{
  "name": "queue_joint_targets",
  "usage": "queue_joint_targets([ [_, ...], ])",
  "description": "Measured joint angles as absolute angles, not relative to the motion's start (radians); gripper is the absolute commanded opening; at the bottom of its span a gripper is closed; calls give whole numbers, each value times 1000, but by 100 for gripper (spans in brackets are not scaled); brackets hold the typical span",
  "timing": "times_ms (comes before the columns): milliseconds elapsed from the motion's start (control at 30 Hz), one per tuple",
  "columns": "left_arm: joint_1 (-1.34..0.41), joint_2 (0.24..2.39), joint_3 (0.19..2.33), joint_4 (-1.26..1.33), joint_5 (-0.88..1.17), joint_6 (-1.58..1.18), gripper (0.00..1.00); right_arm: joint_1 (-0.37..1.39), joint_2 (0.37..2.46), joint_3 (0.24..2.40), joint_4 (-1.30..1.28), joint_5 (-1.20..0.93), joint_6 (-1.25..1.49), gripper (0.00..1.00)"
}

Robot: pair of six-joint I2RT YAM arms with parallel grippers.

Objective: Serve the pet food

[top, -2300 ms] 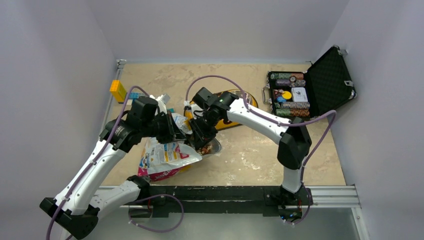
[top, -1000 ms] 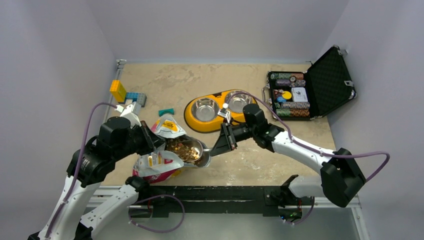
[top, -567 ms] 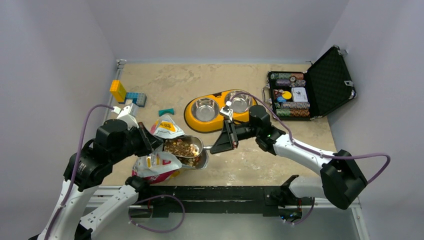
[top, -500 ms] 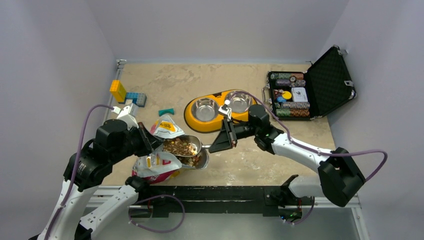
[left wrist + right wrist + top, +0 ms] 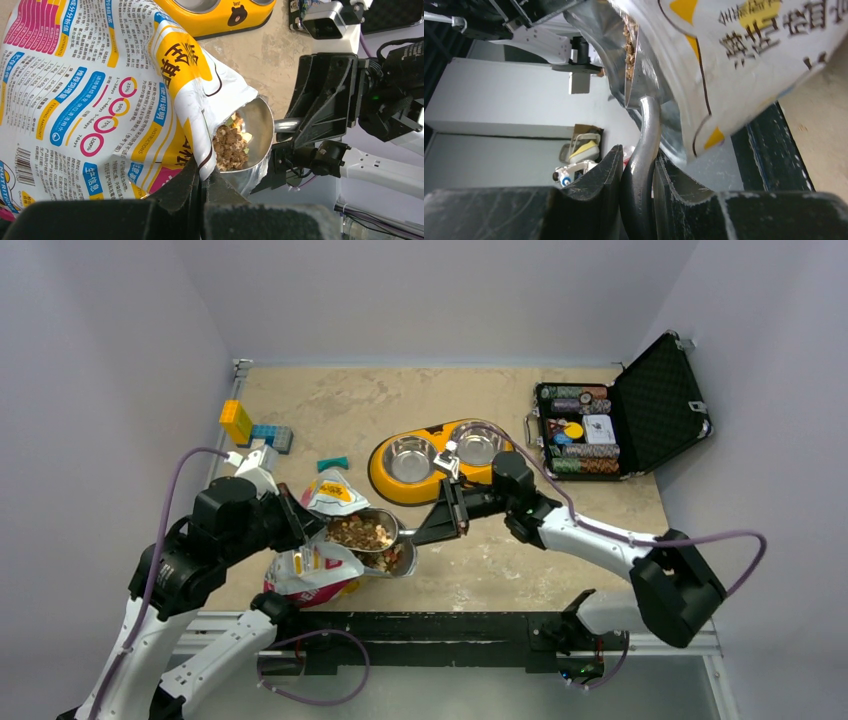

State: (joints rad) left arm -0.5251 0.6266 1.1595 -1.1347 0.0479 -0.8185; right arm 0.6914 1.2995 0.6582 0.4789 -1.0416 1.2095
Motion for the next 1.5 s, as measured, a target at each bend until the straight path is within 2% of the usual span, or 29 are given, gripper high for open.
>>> queue_joint_targets([
  [100, -525, 628, 1159, -1132, 47, -817, 0, 712, 1375, 680, 588, -1044, 1269, 0],
  [233, -525, 633, 1161, -1134, 48, -809, 0, 695, 1300, 621, 511, -1016, 1250, 0],
  [367, -525, 640, 1164, -1132, 47, -800, 0, 710, 1372, 704, 522, -1028, 1254, 0],
  [467, -525, 650, 1170, -1137, 50, -793, 0, 706, 1291, 680, 426, -999, 1209, 0],
  [600, -525, 652, 1170, -1134, 48, -792, 0, 697, 1288, 681, 484, -1011, 1225, 0],
  [1033, -526, 686, 1211, -1181, 7, -792, 0, 653, 1165, 593, 398, -1012, 1140, 0],
  [1500, -527, 695, 1211, -1185, -16, -802, 0, 574, 912, 480, 284, -1017, 1098, 0],
])
